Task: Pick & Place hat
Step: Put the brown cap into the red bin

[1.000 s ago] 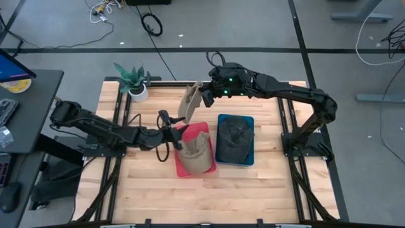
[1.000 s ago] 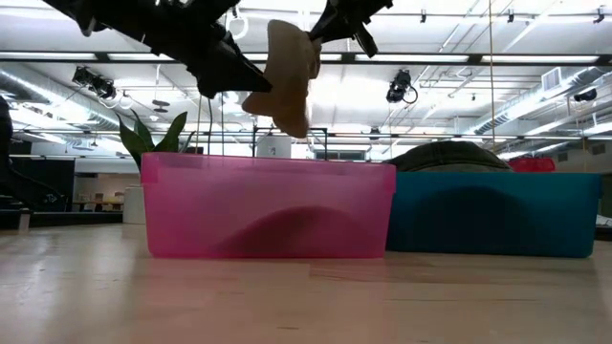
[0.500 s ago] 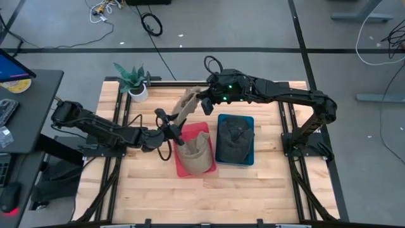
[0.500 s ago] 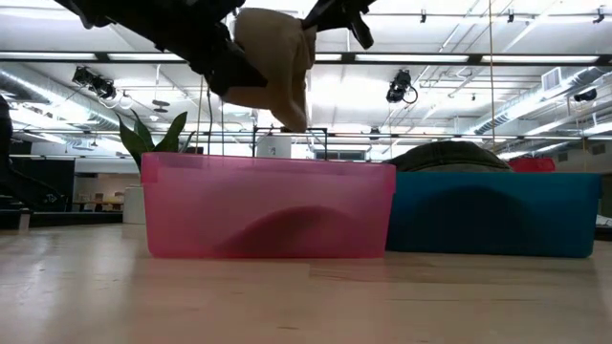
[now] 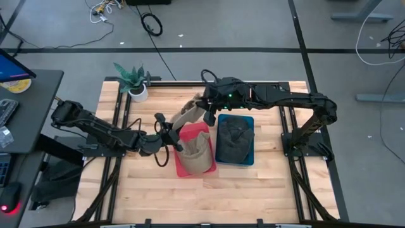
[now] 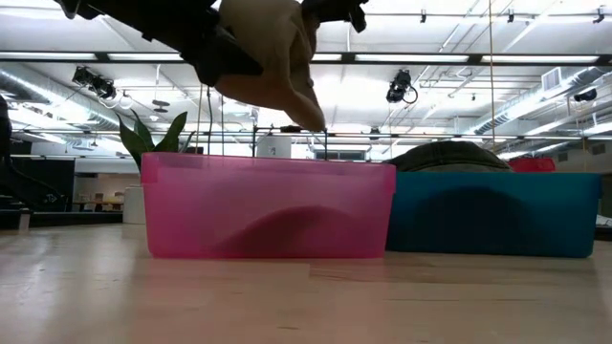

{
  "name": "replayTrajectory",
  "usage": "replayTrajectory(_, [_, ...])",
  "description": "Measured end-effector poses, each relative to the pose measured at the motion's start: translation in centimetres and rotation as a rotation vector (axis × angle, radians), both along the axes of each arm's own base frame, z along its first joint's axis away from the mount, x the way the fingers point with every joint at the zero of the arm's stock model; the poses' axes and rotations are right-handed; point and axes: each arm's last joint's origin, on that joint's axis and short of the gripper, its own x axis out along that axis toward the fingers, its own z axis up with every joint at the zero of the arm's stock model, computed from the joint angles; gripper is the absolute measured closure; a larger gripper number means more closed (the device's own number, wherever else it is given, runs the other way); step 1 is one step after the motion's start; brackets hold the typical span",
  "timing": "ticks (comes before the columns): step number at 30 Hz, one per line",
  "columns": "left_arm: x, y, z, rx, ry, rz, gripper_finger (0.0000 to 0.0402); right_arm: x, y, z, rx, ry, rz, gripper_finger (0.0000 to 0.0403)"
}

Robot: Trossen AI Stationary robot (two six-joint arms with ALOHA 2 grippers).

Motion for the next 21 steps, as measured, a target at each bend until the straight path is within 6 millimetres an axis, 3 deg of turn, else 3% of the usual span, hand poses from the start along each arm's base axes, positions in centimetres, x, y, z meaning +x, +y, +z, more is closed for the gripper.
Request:
replayTrajectory(6, [-0.3,0.3,0.2,0.043,0.004,0.118,0.0389,-0.3,0.4,0.4,-0.108,0.005,-0.036,0.0232])
replayTrajectory(12, [-1.3,0.7,1.3,0.022,-0.092,0.268,0.0389,-1.8,0.6,1.9,-0.106,-0.032,-0.059,0.015])
replayTrajectory(17, [-2.4,0.8,2.3,-0.057,-0.19,0.271,0.0389,-3.6,1.2,3.5,-0.088,-0.073,-0.107,0.012])
replayTrajectory(21, [-2.7,0.8,2.5,-0.158,-0.252,0.179,0.0389,-2.6,3.0,2.4,-0.155,-0.072,-0.138,0.0117])
